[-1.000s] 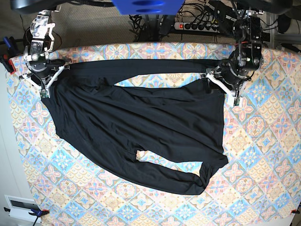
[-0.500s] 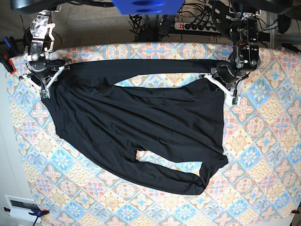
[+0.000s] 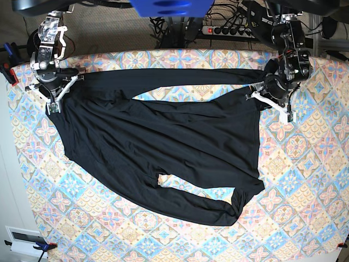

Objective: Layout the t-shirt on the table in an organized manner, then fold the t-shirt properly

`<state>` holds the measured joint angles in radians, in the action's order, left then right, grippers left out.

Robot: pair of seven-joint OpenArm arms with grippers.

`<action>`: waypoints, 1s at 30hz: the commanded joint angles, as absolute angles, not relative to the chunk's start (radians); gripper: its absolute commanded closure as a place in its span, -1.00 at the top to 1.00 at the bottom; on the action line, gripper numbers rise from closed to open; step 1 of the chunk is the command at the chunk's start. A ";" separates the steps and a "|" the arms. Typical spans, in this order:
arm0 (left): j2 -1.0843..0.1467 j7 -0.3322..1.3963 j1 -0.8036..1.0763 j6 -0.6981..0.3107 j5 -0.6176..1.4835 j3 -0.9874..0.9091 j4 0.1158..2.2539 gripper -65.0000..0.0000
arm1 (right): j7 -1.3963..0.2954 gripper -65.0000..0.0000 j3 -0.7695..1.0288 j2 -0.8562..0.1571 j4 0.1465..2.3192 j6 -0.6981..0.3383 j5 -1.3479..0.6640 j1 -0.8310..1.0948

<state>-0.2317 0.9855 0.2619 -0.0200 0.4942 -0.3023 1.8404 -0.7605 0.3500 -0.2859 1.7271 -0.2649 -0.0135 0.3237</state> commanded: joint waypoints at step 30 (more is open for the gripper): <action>-0.320 0.969 0.254 -0.056 0.489 -0.208 1.853 -1.00 | -0.745 -0.58 0.357 -0.302 1.773 -0.260 -0.013 0.317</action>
<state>-0.3138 0.9855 0.2653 -0.0540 0.4820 -0.2031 1.8328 -0.7612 0.3496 -0.2848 1.7542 -0.2657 -0.0139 0.3214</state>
